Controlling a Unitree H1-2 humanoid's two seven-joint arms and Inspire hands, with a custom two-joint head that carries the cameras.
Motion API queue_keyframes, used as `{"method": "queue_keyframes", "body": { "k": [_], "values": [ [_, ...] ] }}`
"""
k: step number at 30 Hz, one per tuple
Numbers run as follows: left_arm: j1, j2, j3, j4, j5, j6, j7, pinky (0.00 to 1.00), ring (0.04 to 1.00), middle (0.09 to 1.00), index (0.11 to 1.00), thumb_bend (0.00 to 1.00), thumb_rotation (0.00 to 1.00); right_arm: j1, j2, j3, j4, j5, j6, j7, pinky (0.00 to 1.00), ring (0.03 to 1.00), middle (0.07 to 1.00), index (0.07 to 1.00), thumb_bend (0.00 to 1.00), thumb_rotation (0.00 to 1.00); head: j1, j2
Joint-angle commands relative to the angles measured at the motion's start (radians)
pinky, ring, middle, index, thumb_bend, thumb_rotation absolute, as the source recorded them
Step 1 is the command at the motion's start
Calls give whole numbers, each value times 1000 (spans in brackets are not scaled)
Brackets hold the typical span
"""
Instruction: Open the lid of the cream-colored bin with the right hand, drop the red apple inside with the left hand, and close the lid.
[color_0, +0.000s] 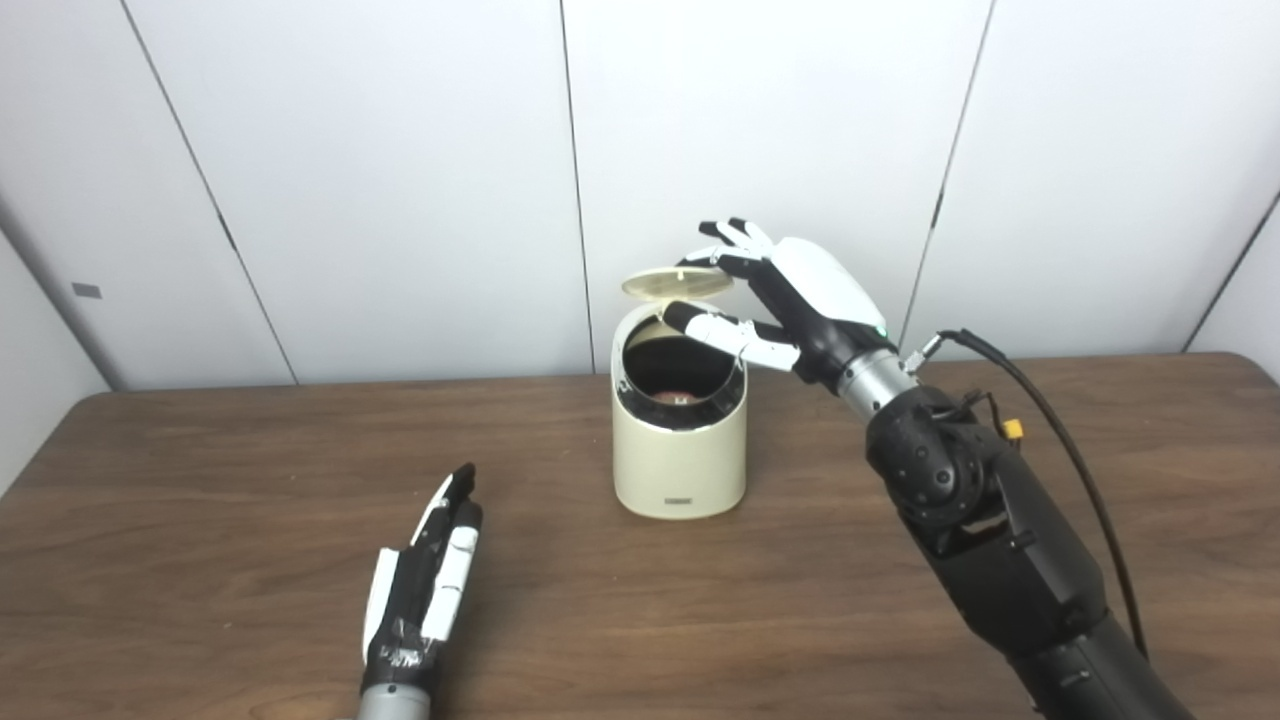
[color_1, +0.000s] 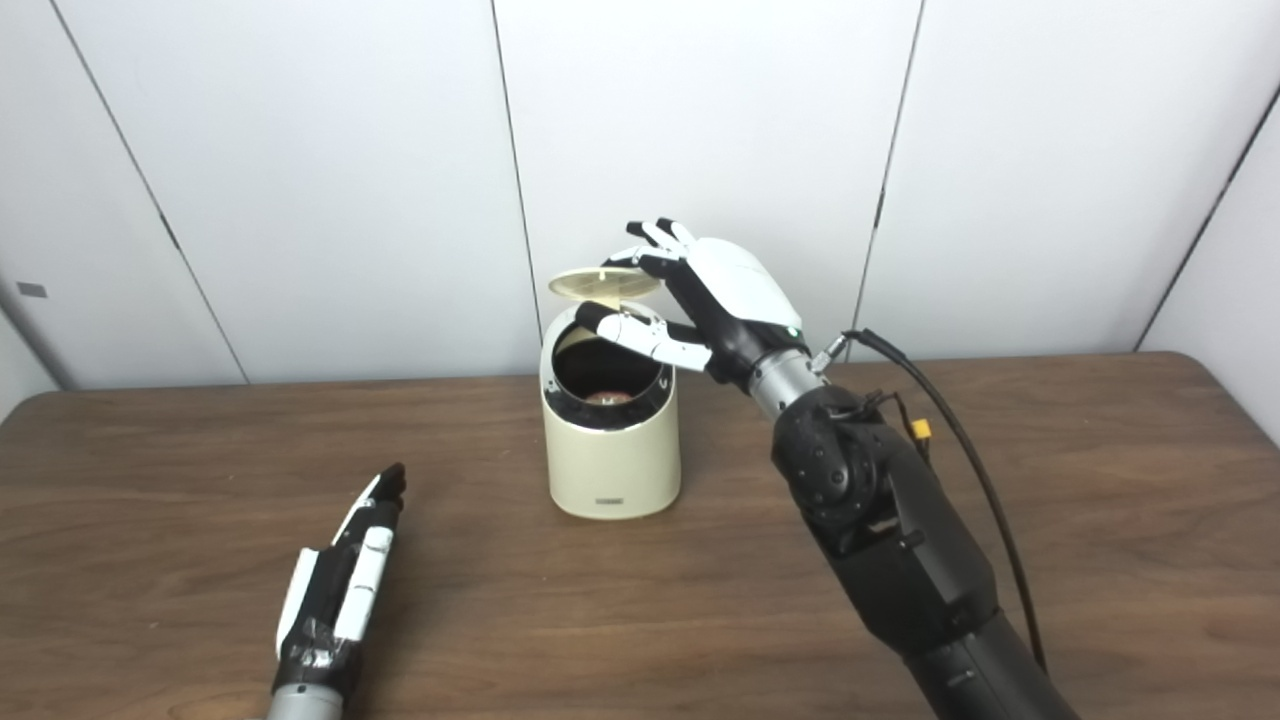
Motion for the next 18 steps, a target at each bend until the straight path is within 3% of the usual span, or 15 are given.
{"method": "queue_keyframes", "body": {
  "k": [1, 5, 18],
  "values": [
    [-34, 1, -2, -5, 1, -22, -1, 993, 971, 957, 965, 652, 936, -27, -10, -24, -34, -2, -50, -40, 916, 997, 934, 713, 493, 1000, 0, 3],
    [-35, -1, -4, -13, 4, -15, 0, 1000, 971, 959, 966, 648, 931, -14, -12, -34, -38, -9, -70, -47, 936, 987, 920, 693, 479, 973, -1, 12],
    [-38, -5, -7, -32, 9, -2, 1, 972, 966, 959, 962, 625, 929, 30, -38, 6, -152, -106, -11, 74, 940, 1000, 931, 692, 521, 958, 2, 26]
  ]
}}
